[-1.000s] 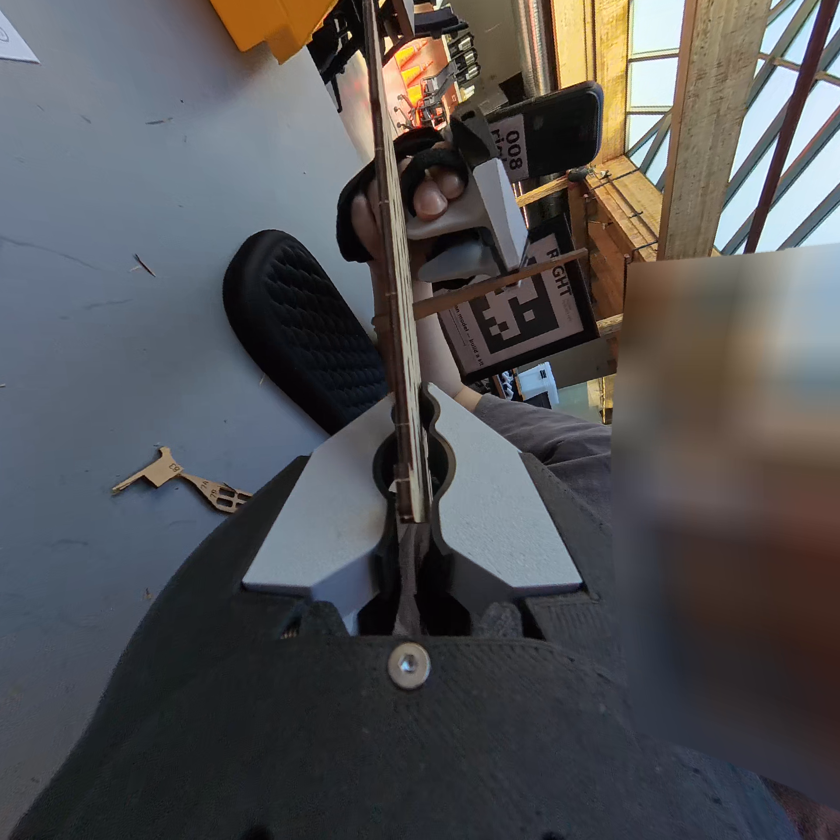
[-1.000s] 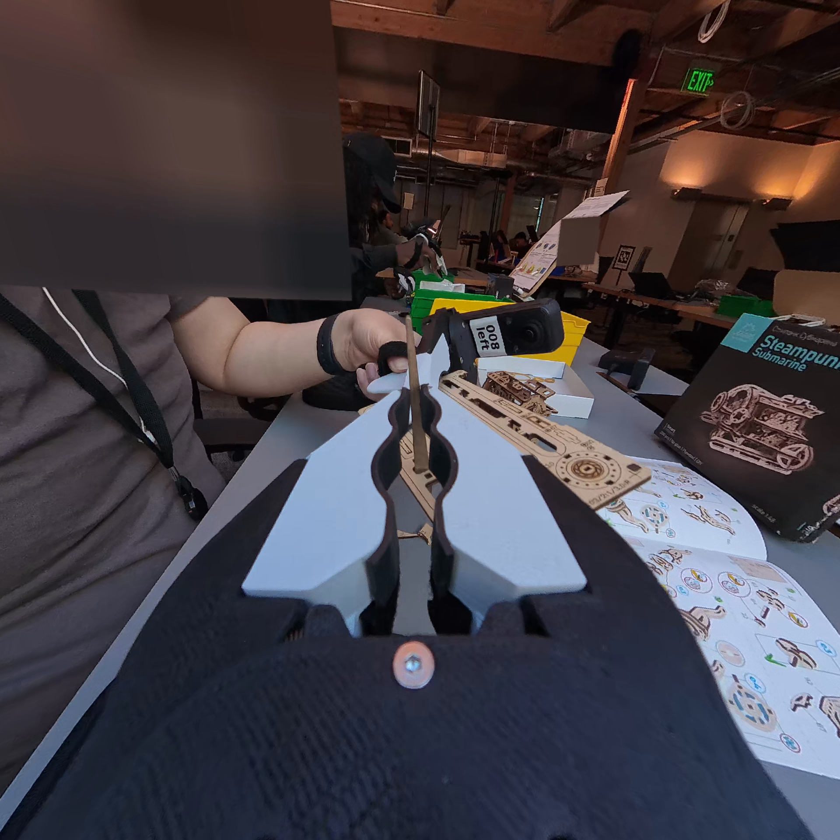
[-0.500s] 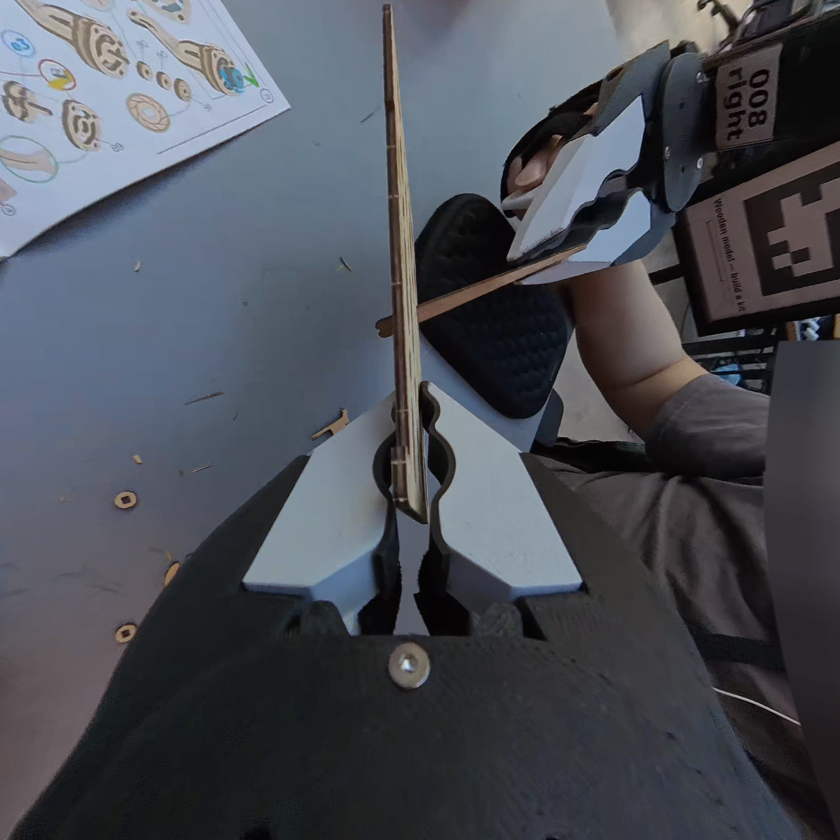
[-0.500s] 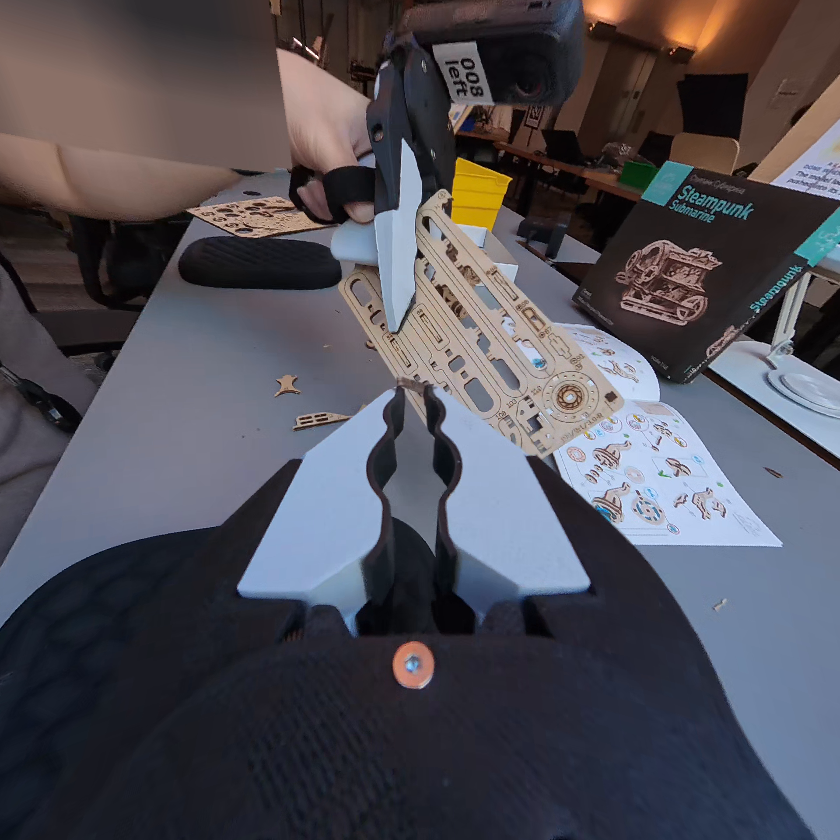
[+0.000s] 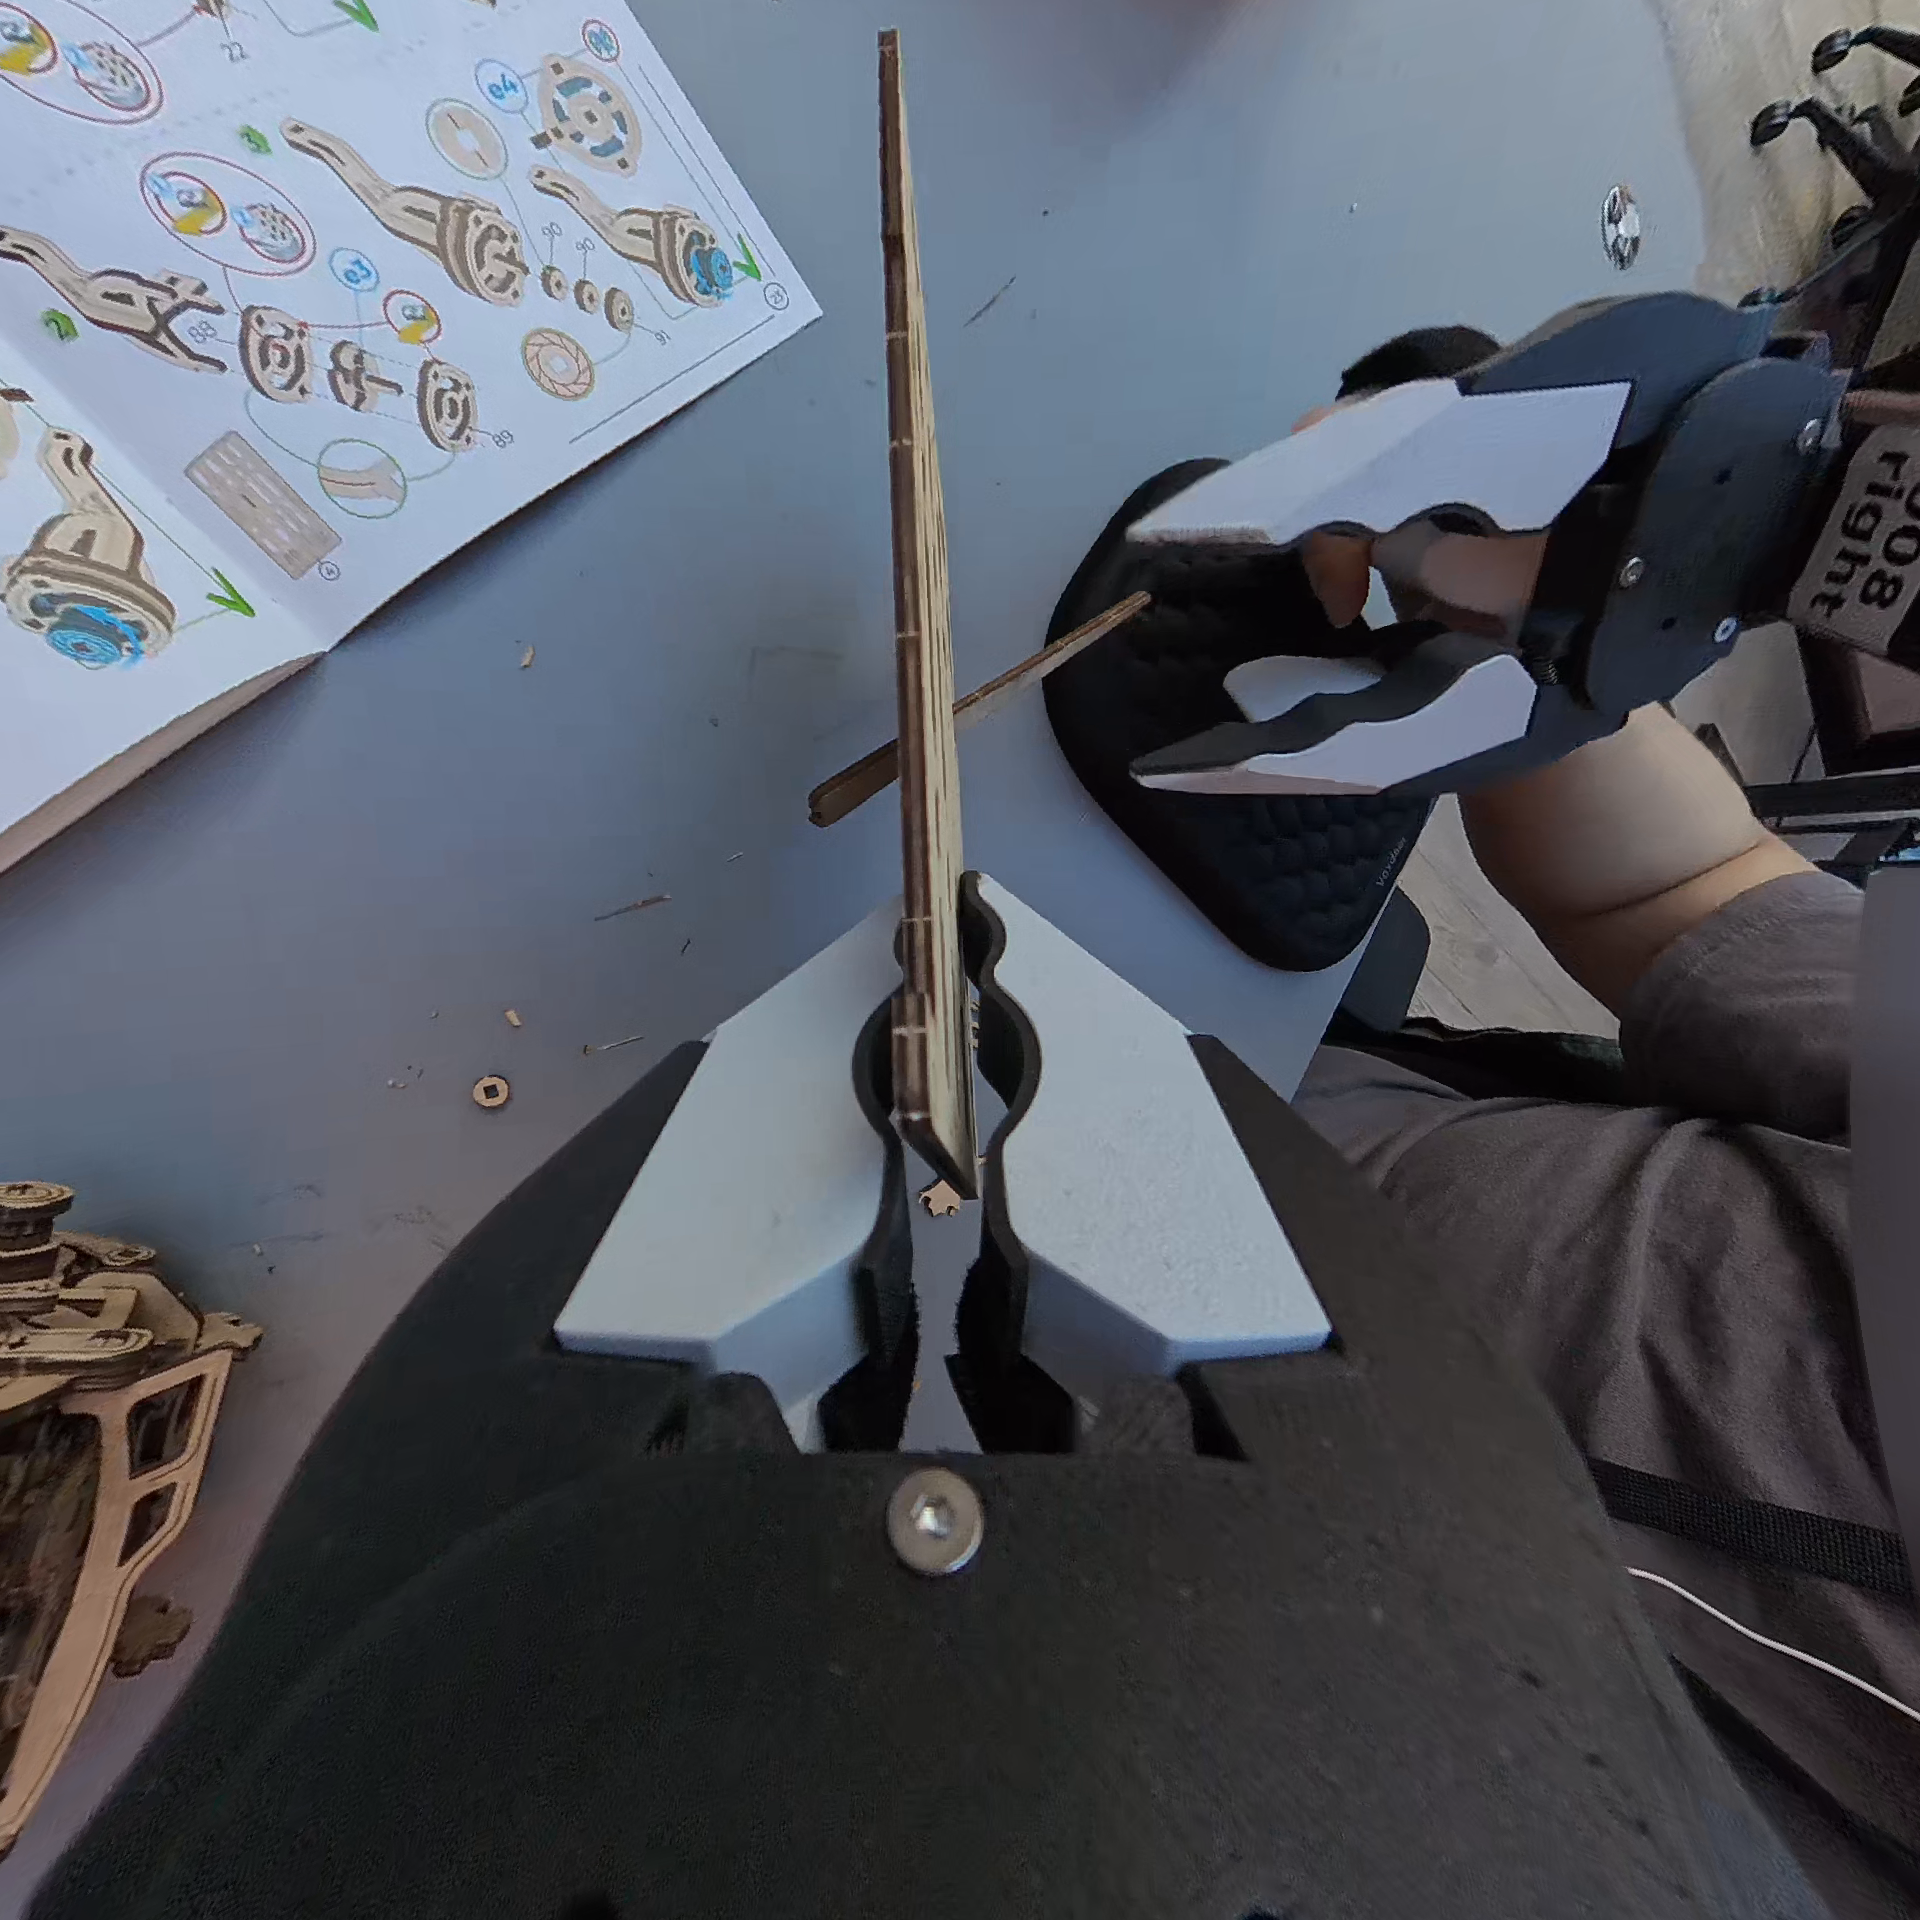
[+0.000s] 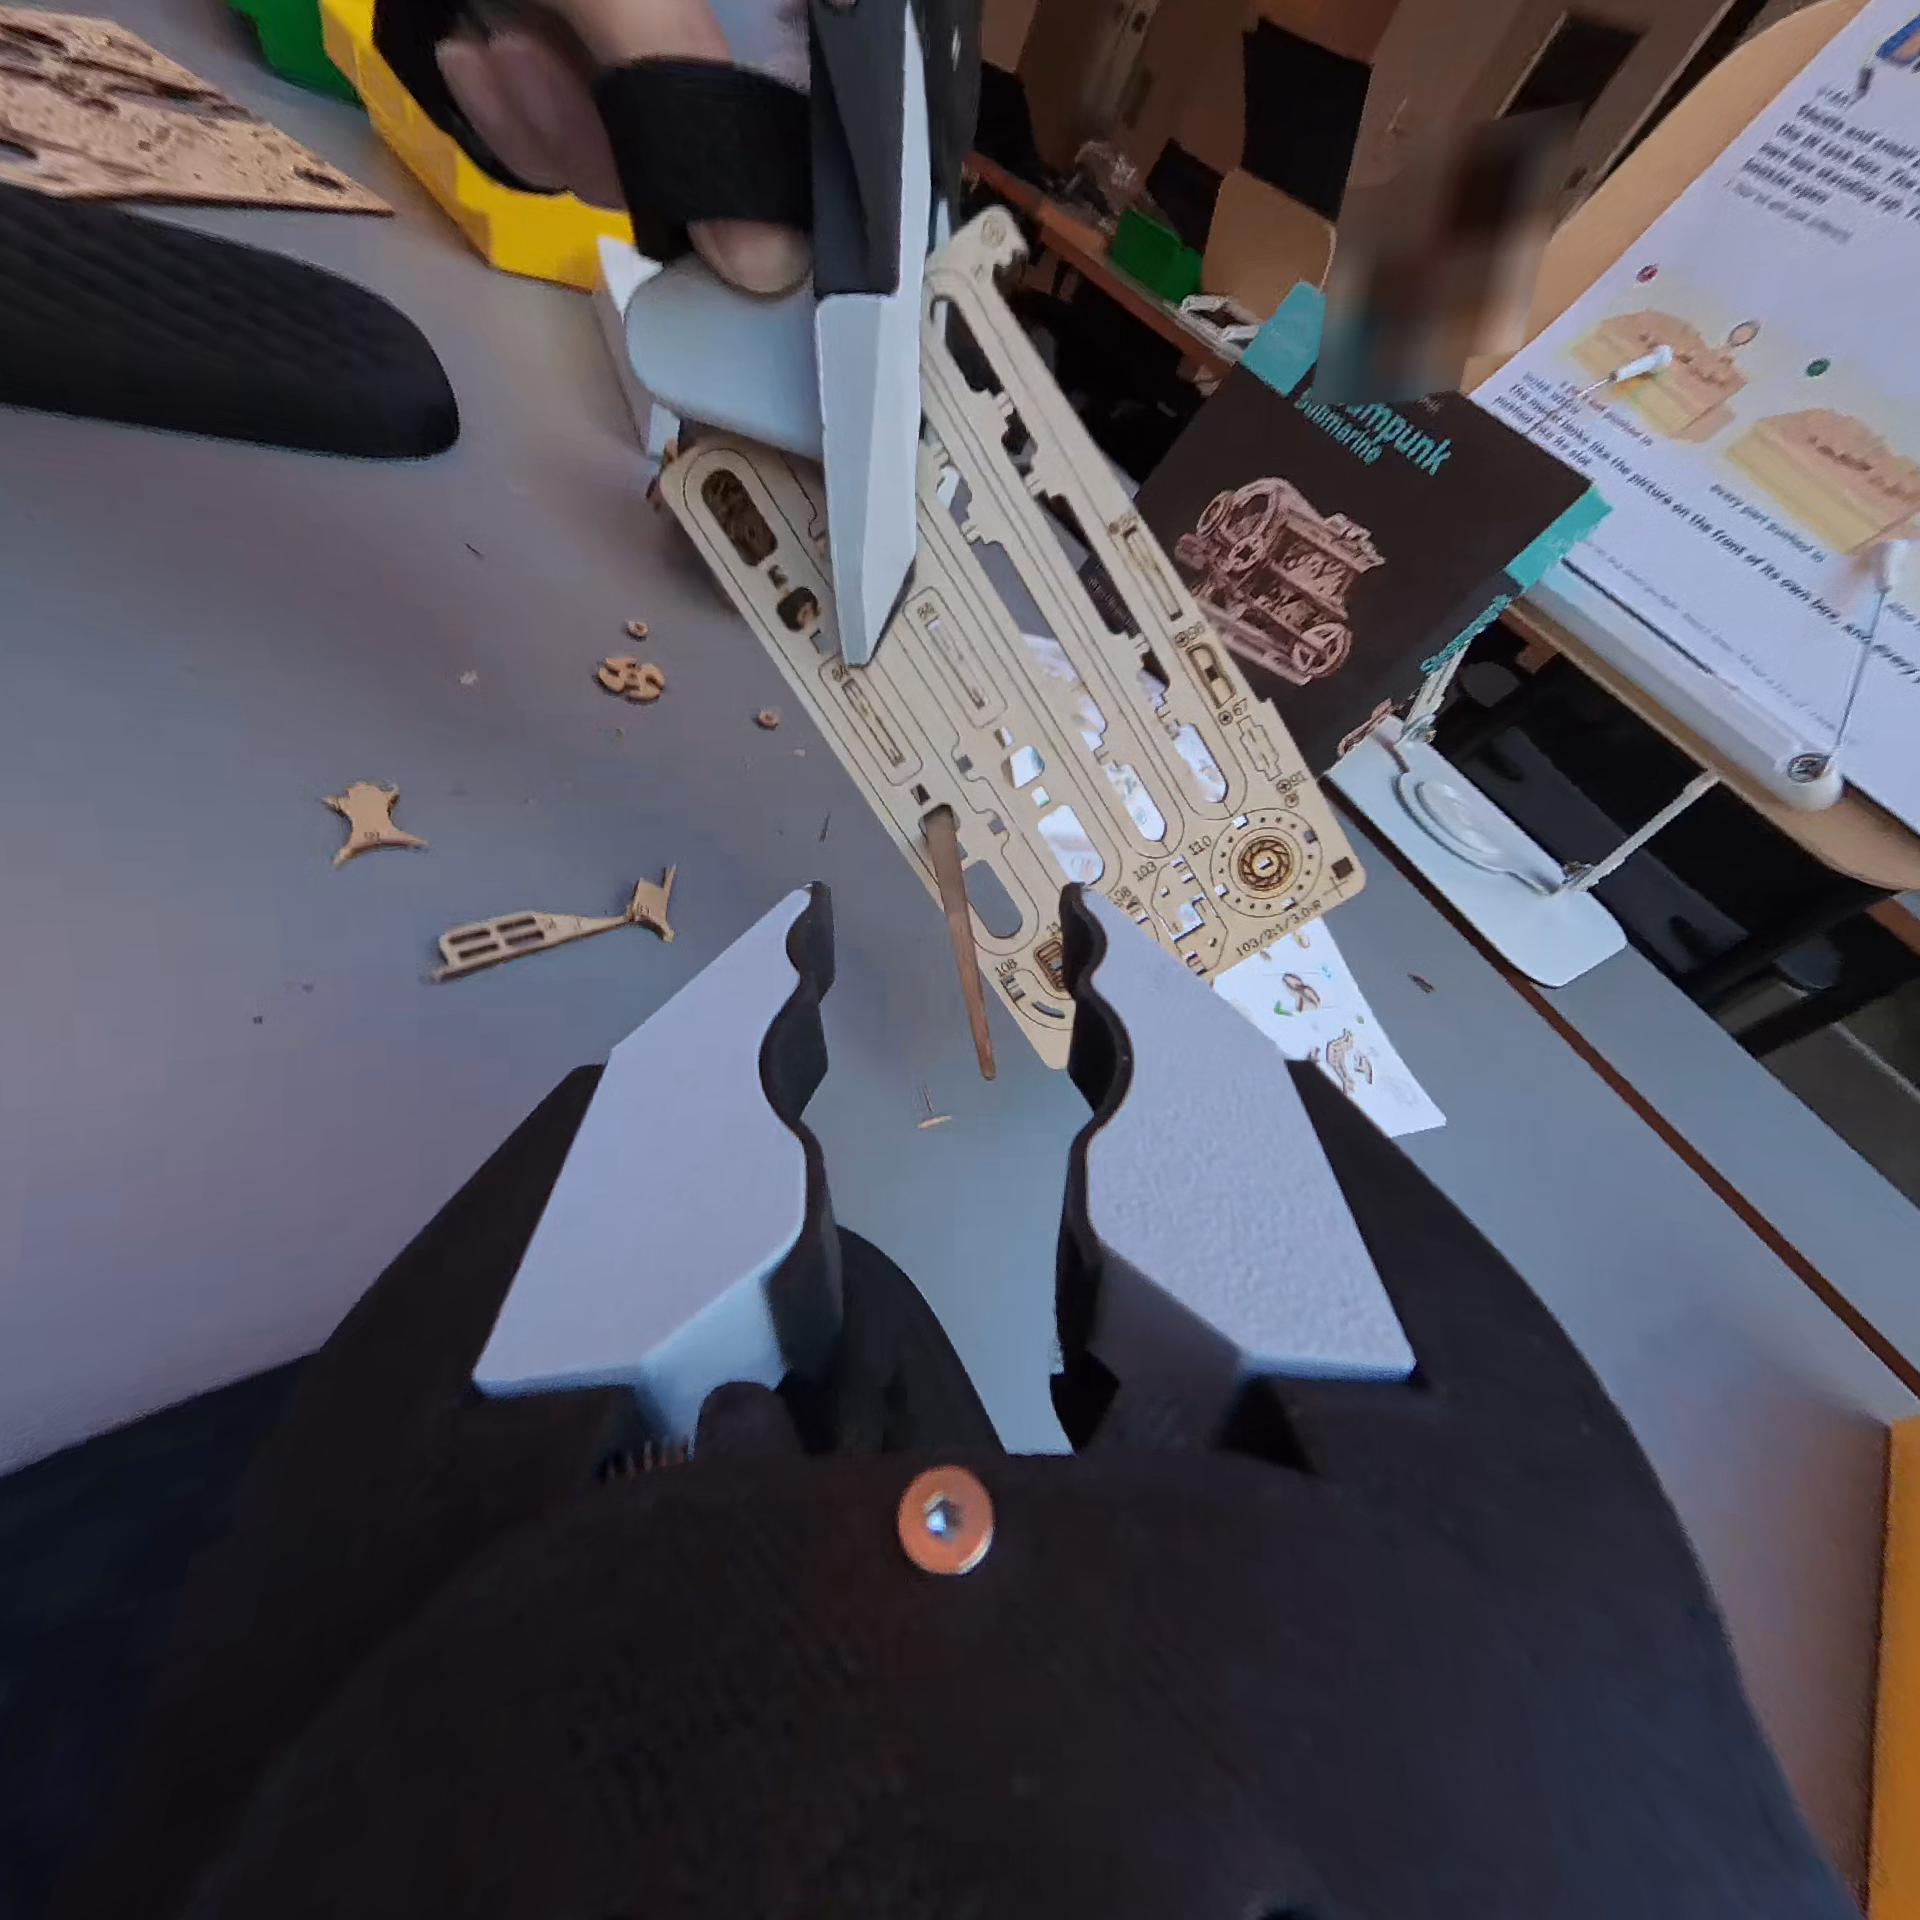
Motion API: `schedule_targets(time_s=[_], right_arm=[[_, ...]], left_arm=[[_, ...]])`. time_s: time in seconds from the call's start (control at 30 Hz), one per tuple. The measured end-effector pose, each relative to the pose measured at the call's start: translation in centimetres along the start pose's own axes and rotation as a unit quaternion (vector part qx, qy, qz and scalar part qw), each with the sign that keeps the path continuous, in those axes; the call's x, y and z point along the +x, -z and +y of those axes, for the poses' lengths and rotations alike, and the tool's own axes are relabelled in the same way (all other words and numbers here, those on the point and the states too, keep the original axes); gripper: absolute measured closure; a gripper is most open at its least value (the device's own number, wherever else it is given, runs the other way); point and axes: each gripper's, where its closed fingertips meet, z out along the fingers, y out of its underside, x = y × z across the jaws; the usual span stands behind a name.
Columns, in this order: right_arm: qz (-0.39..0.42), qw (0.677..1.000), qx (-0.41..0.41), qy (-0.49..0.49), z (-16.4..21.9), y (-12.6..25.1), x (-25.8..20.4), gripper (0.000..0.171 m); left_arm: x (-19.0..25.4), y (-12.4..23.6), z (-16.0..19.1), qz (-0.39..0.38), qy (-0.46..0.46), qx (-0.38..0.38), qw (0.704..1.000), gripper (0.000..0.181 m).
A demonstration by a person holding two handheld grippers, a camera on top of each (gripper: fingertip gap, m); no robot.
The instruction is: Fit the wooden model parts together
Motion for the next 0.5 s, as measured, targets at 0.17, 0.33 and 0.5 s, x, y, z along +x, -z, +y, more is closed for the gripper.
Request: schedule_targets(time_s=[0.17, 0.33, 0.5], right_arm=[[-0.058, 0.989, 0.070, -0.113, -2.3, 1.6, -1.6, 0.148], [-0.161, 0.940, 0.110, -0.279, -3.0, 2.0, -1.1, 0.143], [-0.109, 0.924, 0.206, -0.303, -5.3, 1.8, 3.1, 0.137]], left_arm=[[0.5, 1.9, -0.8, 0.031, 0.011, 0.038, 0.999, 0.179], [1.8, 4.7, -2.2, 0.068, 0.009, 0.074, 0.995, 0.180], [3.2, 6.9, -3.5, 0.074, -0.011, 0.102, 0.992, 0.179]])
